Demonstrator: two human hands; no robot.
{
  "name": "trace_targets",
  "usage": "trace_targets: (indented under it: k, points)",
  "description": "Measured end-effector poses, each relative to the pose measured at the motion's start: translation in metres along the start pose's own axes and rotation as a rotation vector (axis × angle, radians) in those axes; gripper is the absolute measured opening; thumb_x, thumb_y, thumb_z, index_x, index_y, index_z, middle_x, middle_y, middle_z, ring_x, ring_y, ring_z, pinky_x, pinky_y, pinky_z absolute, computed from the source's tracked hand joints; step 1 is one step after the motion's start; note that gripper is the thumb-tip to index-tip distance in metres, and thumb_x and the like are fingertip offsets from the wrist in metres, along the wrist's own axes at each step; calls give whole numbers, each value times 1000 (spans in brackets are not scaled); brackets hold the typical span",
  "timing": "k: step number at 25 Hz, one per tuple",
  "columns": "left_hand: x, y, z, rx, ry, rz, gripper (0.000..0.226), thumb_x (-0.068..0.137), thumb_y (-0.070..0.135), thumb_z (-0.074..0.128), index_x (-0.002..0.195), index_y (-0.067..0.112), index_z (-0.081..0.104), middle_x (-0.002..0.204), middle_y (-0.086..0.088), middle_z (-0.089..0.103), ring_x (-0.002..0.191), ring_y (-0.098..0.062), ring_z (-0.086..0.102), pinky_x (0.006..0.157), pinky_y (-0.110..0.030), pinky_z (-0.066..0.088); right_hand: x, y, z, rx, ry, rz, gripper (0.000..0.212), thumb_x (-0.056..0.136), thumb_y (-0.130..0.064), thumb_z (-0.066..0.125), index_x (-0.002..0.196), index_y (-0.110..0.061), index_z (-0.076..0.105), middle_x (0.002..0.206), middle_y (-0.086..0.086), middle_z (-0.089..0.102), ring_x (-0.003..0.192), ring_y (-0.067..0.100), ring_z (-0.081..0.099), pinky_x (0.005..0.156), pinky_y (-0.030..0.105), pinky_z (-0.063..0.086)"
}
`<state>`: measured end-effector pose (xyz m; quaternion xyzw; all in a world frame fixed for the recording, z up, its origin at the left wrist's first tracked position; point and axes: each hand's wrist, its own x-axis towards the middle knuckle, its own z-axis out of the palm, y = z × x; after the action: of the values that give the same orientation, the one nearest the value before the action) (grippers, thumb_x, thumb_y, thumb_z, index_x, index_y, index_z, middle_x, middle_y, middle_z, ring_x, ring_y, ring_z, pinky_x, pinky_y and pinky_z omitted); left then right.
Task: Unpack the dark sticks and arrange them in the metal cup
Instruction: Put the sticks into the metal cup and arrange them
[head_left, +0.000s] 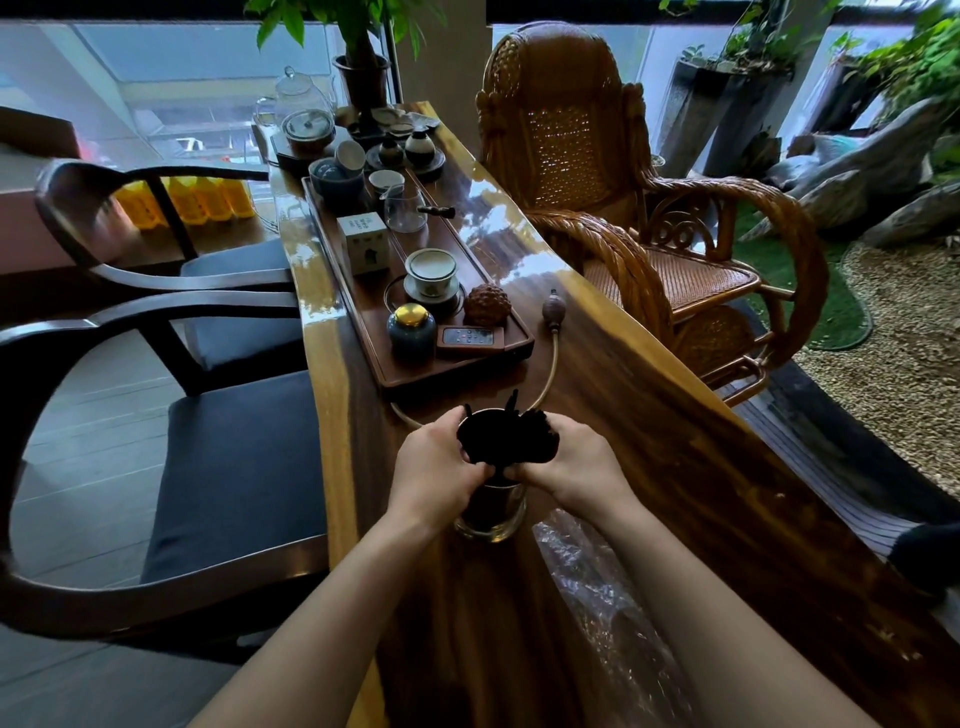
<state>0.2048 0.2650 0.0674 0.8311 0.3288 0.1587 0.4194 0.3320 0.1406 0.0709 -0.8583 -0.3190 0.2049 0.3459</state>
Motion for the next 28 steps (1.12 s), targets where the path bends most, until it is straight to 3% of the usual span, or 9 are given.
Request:
trace_targets:
  k: [3,6,9,11,14,17,23,28]
  points:
    - [7,5,3,12,-32,-23,50,76,10,83,122,16,65,78,11,65,83,-11,68,65,-15,49,9,-4,-6,-48,-32,-47,47,64,-37,88,107,-30,71,96,-10,75,91,8,67,77,29,56]
    - [12,4,4,30,-87,-35,53,75,11,84,124,19,63,85,7,68,90,-16,70,66,-16,50,14,-5,-8,-44,-84,-50,57,57,-33,92,110,-27,71,97,-8,74,92,9,67,77,25,55]
    - [17,7,3,78,-92,-70,84,75,15,85,147,14,41,104,-6,72,103,-24,70,82,-32,59,19,-6,-5,-76,-67,-69,55,56,-35,92,105,-23,70,94,-7,73,87,11,68,68,23,52]
    - [24,7,3,112,-117,-119,99,75,19,86,154,12,27,111,-11,71,107,-26,68,90,-40,59,21,-7,-3,-69,-58,-64,51,58,-33,92,102,-21,70,90,-5,73,81,14,69,62,29,56]
    - [35,7,1,152,-154,-129,81,72,23,87,141,13,47,111,-6,71,107,-24,67,89,-39,59,24,-8,-1,-47,-49,-69,49,59,-28,93,103,-19,73,91,-2,72,80,16,71,66,37,61]
    - [39,7,0,145,-154,-142,71,70,27,88,133,18,57,116,-2,69,109,-22,65,88,-36,58,28,-8,-1,-58,2,-90,51,57,-32,93,104,-21,76,96,1,70,88,15,67,72,28,56]
    - [44,7,1,146,-191,-140,56,74,27,85,126,23,64,106,3,70,100,-17,67,81,-33,59,34,-13,-5,21,-11,-79,34,57,-24,93,88,-18,79,82,-2,76,78,9,71,72,37,61]
    - [44,9,-1,131,-207,-97,42,83,26,79,123,25,67,106,4,72,99,-14,68,83,-32,59,37,-14,-2,79,-43,-113,36,62,-20,88,97,-17,77,90,1,77,87,14,72,82,44,59]
